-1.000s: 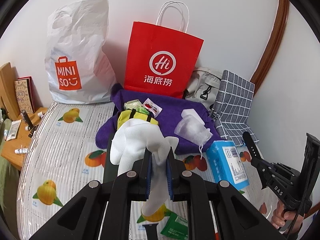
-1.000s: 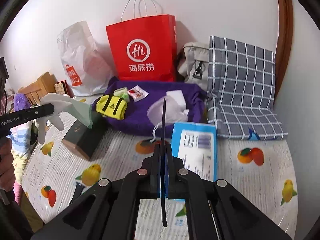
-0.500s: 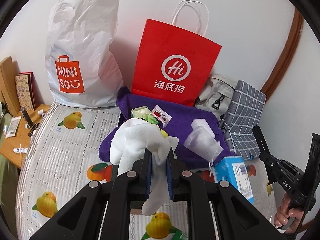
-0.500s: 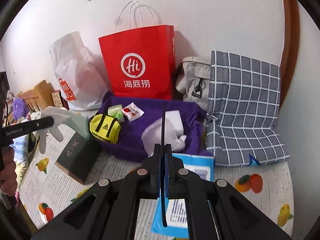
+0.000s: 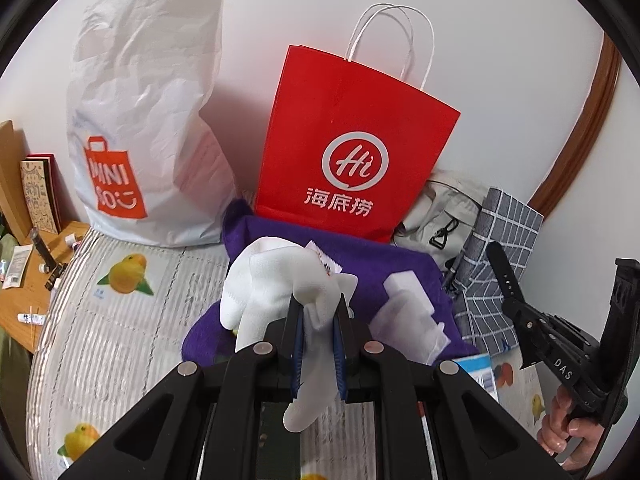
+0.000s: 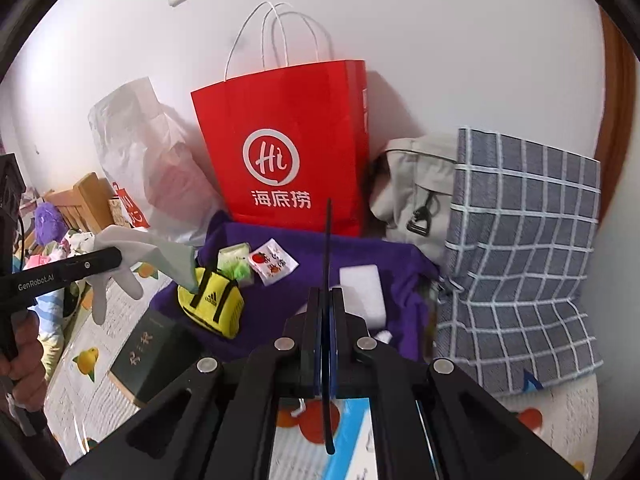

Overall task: Organize soft objects
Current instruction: 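Lower the white glove onto the purple towel and open the left tool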

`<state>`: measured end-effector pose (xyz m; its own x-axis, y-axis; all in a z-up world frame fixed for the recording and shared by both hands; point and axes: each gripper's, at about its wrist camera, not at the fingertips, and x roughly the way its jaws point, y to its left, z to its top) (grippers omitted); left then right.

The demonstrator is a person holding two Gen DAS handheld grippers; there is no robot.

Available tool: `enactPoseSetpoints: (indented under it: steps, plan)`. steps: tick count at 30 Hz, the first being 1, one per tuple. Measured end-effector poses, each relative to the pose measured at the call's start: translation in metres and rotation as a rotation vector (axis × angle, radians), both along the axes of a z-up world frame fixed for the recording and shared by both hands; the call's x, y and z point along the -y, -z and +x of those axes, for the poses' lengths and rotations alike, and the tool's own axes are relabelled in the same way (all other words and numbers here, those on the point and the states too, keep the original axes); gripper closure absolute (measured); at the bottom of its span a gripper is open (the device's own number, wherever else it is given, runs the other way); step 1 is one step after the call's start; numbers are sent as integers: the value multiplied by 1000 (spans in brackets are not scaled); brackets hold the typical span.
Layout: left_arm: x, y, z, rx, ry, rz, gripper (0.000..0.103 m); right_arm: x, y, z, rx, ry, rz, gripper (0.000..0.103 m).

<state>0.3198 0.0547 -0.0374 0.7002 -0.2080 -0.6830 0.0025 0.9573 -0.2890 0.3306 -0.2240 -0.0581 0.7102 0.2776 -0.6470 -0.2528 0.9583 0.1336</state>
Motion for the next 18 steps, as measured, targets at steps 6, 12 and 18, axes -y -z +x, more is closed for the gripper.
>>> enactPoseSetpoints:
  steps: [6, 12, 18]
  plan:
    - [8, 2, 28, 2, 4, -13, 90, -8, 9, 30, -10, -27, -2, 100]
    - [23, 7, 55, 25, 35, -52, 90, 0, 25, 56, -62, -25, 7, 100]
    - [39, 29, 82, 11, 87, -61, 90, 8, 51, 73, -138, -43, 11, 100]
